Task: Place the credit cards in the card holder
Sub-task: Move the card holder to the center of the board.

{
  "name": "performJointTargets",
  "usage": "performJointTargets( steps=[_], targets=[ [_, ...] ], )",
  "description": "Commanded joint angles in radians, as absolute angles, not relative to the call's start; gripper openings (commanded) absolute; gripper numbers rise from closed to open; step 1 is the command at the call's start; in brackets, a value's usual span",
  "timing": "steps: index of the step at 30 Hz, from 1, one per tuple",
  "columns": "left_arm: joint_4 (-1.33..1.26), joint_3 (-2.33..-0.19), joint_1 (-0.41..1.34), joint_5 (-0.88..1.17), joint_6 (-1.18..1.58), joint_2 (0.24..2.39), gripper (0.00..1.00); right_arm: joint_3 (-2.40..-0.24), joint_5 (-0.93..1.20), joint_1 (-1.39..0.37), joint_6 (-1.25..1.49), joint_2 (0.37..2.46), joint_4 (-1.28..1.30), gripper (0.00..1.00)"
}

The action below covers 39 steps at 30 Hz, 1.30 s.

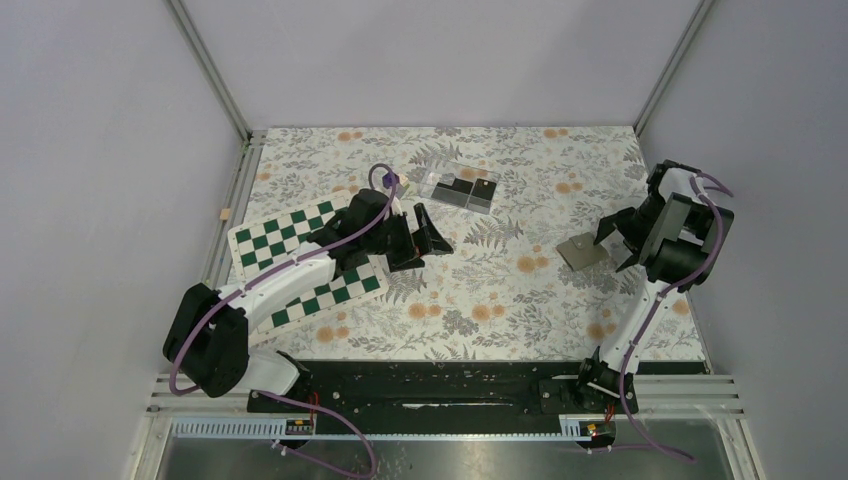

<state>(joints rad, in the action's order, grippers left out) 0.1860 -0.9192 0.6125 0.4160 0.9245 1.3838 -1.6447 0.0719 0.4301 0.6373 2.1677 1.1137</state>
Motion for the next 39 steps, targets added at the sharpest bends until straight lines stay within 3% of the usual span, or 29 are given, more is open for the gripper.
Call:
performJointTargets(
  steps=[1, 12, 21, 39],
  targets=[
    [0.140, -0.915, 0.606, 0.442, 0.925, 1.369, 0.99, -1.642, 0.063, 0.457, 0.697, 2.085, 1.057, 0.94],
    [0.136, -0.910, 0.603, 0.447, 0.926, 1.381, 0.99, -1.627, 0.065, 0.485, 0.757, 2.057, 1.020, 0.89],
    [0.138, -0.911, 0.601, 0.454, 0.924, 1.391, 0.99, -1.656, -0.054, 0.497, 0.755, 2.089, 1.096, 0.87],
    [0.139, -0.914, 0.597, 0.459, 0.927, 1.395, 0.99, -1.739, -0.032, 0.497, 0.676, 2.189, 1.174, 0.89]
  ],
)
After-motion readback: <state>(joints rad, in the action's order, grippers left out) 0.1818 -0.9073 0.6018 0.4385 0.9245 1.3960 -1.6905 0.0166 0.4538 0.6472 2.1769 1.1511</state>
